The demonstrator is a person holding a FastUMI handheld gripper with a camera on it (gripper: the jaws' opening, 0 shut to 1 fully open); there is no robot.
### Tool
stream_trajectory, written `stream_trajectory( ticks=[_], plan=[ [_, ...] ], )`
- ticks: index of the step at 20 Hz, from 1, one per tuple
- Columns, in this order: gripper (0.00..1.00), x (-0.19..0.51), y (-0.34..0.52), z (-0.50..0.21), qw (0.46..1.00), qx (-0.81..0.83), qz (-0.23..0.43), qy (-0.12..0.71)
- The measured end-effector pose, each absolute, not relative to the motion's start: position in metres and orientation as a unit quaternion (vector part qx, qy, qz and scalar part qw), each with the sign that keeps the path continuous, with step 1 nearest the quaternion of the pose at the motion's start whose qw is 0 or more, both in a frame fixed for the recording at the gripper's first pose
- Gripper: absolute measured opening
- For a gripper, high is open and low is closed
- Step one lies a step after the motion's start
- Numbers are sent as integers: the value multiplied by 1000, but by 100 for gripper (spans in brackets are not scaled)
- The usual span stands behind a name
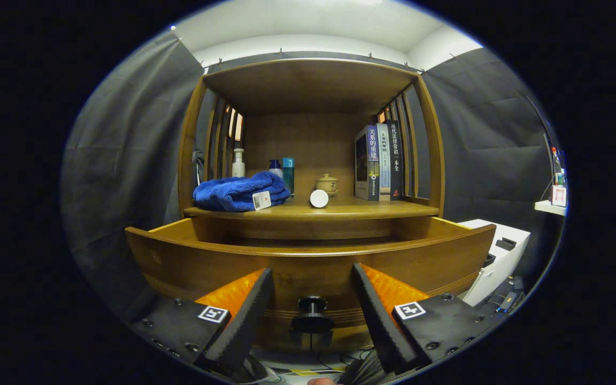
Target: Pull open the drawer, take out the items inside it, and place them on the countertop above the cabinet.
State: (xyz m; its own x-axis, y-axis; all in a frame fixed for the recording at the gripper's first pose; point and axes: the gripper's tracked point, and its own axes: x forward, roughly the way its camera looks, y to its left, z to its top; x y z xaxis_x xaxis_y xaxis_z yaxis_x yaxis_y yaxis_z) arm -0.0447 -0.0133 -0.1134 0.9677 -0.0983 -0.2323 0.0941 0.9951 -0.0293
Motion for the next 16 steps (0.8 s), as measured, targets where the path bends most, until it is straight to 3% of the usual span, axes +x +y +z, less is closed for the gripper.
stream_trajectory(
  ticks=[16],
  plan=[
    [98, 54, -23, -131, 990, -11, -50, 130]
  ],
)
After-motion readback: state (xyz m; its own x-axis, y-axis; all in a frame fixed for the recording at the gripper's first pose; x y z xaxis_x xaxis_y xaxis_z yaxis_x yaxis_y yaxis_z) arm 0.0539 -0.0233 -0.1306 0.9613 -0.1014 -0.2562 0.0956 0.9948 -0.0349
